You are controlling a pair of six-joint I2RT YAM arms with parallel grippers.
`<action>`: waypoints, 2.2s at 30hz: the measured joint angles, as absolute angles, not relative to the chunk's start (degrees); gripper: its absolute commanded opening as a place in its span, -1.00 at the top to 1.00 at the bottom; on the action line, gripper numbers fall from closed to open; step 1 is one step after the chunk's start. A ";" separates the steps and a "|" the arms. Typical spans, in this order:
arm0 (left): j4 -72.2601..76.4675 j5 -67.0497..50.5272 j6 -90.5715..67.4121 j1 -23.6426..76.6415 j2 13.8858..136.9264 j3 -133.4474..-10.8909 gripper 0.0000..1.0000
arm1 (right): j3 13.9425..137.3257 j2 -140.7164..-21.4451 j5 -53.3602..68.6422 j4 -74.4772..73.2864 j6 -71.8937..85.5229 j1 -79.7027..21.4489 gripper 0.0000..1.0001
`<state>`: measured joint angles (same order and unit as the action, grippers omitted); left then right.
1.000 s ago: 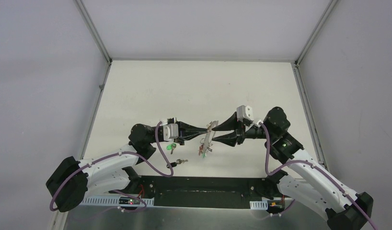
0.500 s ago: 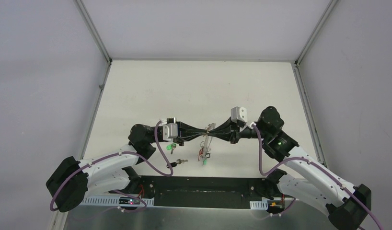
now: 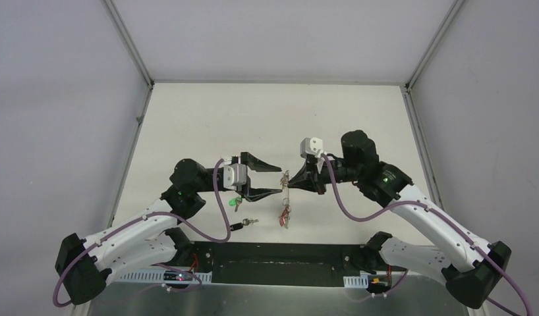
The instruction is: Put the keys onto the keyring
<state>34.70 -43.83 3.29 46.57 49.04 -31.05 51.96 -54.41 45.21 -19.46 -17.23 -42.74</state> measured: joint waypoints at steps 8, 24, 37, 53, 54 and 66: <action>19.59 -43.81 5.37 46.57 48.88 -34.59 0.14 | 62.41 -60.10 40.64 -39.20 -21.23 -42.83 1.00; 12.78 -43.72 0.80 49.56 58.89 -40.80 0.37 | 72.23 -68.64 35.53 -53.17 -20.01 -44.07 1.00; 11.92 -40.49 0.69 51.46 60.40 -41.01 0.45 | 72.93 -69.95 35.24 -53.87 -20.01 -44.56 1.00; 7.77 -33.41 3.70 52.14 54.33 -41.04 0.30 | 72.27 -67.22 37.80 -52.12 -21.85 -44.88 1.00; 7.77 -33.54 3.73 52.14 54.52 -41.04 0.32 | 72.23 -67.13 37.89 -52.10 -21.98 -44.88 1.00; 7.75 -36.32 4.14 53.69 59.42 -42.61 0.79 | 71.35 -66.78 38.41 -51.31 -22.06 -44.95 1.00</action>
<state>7.75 -36.32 4.14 53.69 59.42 -42.61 71.35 -66.78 38.41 -51.31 -22.06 -44.95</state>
